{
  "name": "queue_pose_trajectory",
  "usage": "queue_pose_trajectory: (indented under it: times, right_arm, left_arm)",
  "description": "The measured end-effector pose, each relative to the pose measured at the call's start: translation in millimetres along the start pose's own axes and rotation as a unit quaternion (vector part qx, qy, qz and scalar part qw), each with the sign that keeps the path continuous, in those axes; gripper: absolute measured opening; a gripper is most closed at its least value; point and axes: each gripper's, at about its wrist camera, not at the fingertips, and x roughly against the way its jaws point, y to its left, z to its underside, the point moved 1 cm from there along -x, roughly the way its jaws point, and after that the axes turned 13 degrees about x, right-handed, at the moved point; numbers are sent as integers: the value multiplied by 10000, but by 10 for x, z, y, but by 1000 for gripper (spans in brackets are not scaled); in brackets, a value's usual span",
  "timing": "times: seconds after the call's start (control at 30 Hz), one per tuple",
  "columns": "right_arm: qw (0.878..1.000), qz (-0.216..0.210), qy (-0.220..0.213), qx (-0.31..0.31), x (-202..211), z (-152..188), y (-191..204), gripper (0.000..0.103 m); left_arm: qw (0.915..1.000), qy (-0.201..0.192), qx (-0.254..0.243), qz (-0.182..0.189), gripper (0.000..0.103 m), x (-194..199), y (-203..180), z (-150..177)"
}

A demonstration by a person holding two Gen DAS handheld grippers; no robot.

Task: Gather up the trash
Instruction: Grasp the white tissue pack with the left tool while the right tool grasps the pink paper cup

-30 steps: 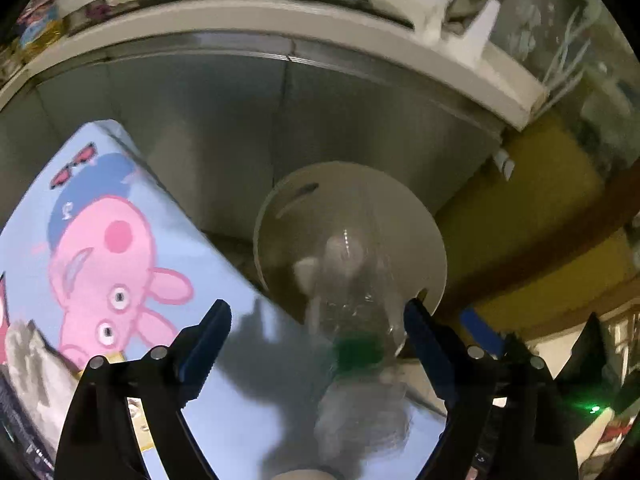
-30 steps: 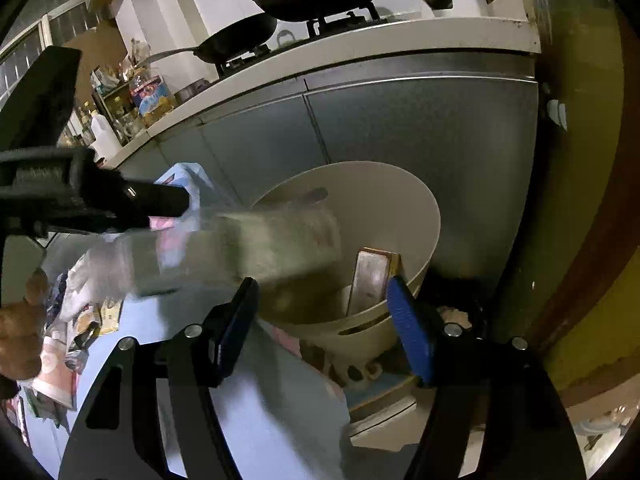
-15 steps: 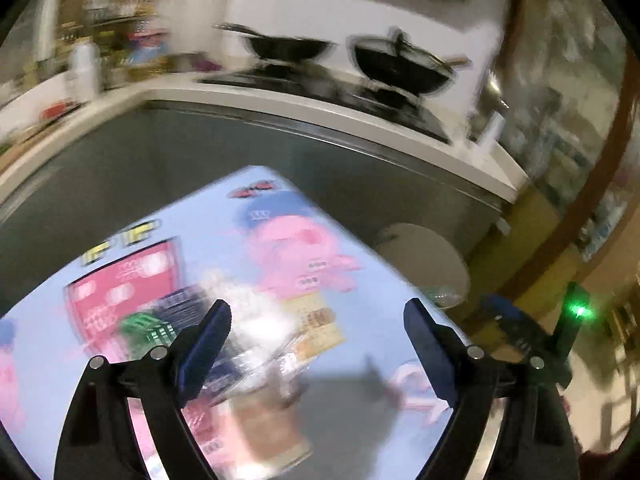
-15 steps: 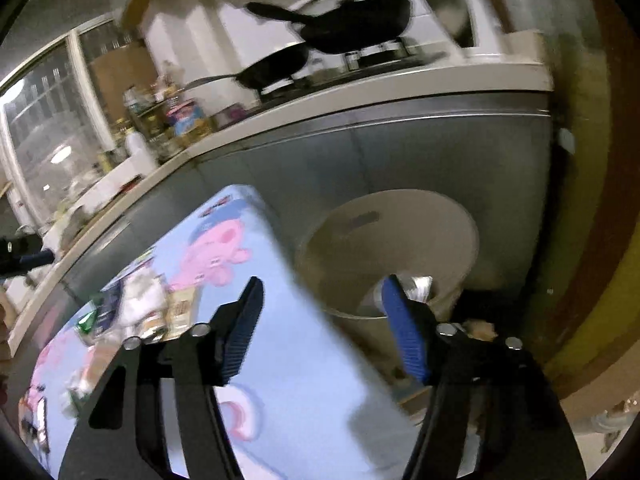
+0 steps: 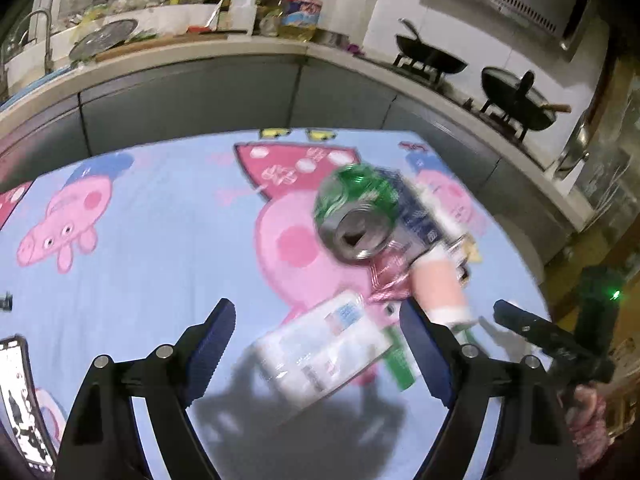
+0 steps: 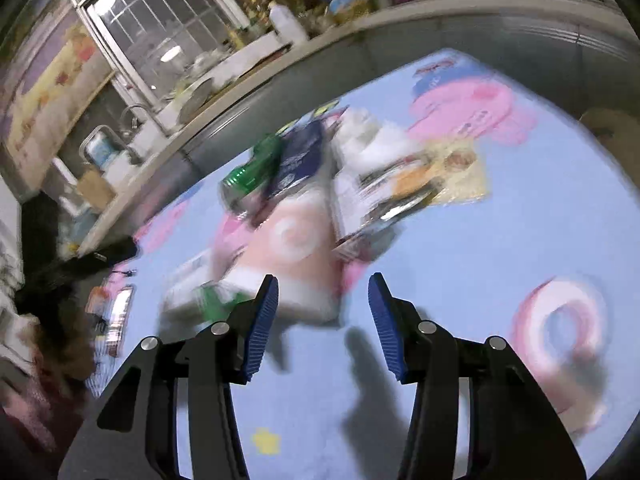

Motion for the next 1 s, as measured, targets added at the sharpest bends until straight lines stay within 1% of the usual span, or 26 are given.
queue_pose_trajectory:
  times: [0.03, 0.07, 0.13, 0.17, 0.2, 0.27, 0.33, 0.43, 0.5, 0.53, 0.57, 0.6, 0.63, 0.7, 0.73, 0.87, 1.0]
  right_arm:
    - [9999, 98, 18, -18, -26, 25, 47, 47]
    - [9991, 379, -3, 203, -22, 35, 121, 47]
    - [9922, 904, 18, 858, -30, 44, 308, 49]
    - [9890, 1029, 68, 1062, -43, 65, 357, 50]
    - [9868, 1083, 154, 1195, -82, 83, 403, 50]
    - [9839, 1172, 320, 1312, -159, 101, 373, 50]
    - [9800, 1313, 431, 1431, -260, 99, 387, 50]
    - [9784, 1351, 479, 1489, -356, 53, 395, 50]
    - [9773, 1358, 463, 1560, -380, 30, 390, 50]
    - [9766, 1354, 454, 1609, -392, 12, 397, 43]
    - [9764, 1342, 446, 1632, -402, -8, 402, 22]
    - [9766, 1328, 436, 1634, -414, -26, 407, 14]
    - [9780, 1278, 391, 1599, -386, -29, 405, 5]
    - [9806, 1191, 238, 1540, -325, -39, 418, 4]
    - [9807, 1207, 153, 1530, -272, -36, 425, 4]
    - [9841, 1192, -157, 1310, -27, -37, 388, 4]
    - [9879, 1174, -274, 973, 128, -42, 250, 4]
  left_arm:
    - [10000, -15, -55, -78, 85, -13, 33, 36]
    - [9998, -55, -144, -141, 86, -17, 41, 52]
    - [9984, -168, -498, -219, 95, -18, 38, 110]
    - [9976, -166, -645, -197, 97, -34, 48, 133]
    - [9964, -97, -823, -164, 97, -80, 31, 155]
    - [9936, 99, -1123, -112, 99, -181, -4, 227]
    - [9900, 197, -1380, -211, 99, -285, -29, 300]
    - [9838, 233, -1756, -269, 99, -390, -67, 403]
    - [9809, 249, -1900, -332, 99, -459, -77, 438]
    - [9800, 269, -1948, -309, 94, -484, -83, 452]
    - [9790, 300, -2001, -258, 89, -506, -94, 470]
    - [9783, 292, -2031, -285, 79, -527, -103, 470]
    - [9782, 277, -2039, -279, 76, -527, -111, 473]
    - [9798, 292, -1976, -109, 70, -487, -124, 472]
    - [9804, 279, -1950, -44, 69, -458, -133, 478]
    - [9819, 52, -1896, 11, 66, -315, -176, 497]
    - [9885, 36, -1493, 235, 66, -191, -177, 438]
